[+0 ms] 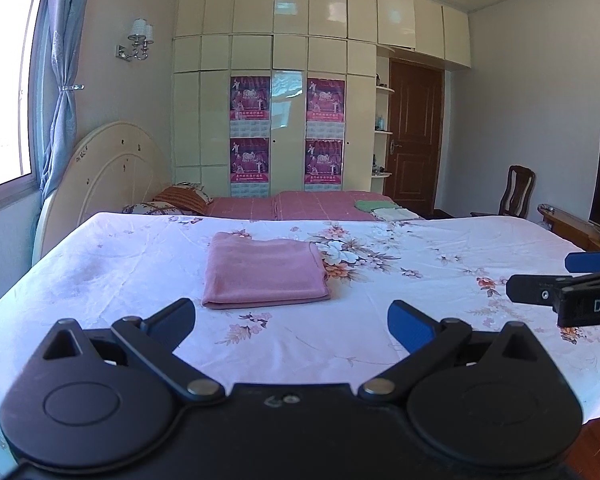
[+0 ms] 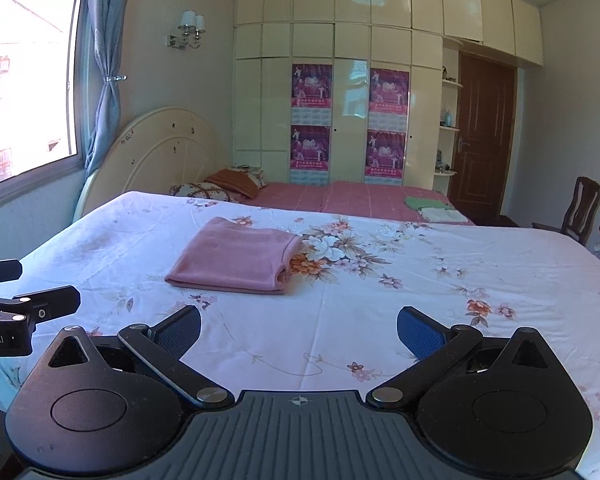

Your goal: Fold small clothes

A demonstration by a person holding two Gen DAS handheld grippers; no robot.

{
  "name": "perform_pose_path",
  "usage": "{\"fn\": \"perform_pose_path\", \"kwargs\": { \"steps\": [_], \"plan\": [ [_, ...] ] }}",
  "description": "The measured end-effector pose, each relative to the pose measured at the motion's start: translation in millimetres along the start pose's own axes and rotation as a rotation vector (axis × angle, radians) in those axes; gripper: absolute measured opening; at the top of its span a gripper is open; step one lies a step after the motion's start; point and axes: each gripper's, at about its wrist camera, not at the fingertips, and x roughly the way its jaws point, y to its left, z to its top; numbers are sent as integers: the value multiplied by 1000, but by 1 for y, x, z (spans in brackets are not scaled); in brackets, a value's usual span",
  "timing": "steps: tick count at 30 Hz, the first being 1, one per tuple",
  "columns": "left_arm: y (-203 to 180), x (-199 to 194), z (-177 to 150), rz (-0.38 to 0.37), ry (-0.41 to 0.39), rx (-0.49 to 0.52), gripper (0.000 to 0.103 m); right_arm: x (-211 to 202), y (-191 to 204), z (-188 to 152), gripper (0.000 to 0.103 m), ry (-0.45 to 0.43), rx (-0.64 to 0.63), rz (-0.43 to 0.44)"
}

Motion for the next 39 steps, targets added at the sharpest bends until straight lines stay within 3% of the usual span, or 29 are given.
{"fn": "perform_pose_path", "kwargs": {
  "steps": [39],
  "plan": [
    [3,8,2,1,-17,15,103,3,-1,3,103,-17,-10,-10]
  ]
}}
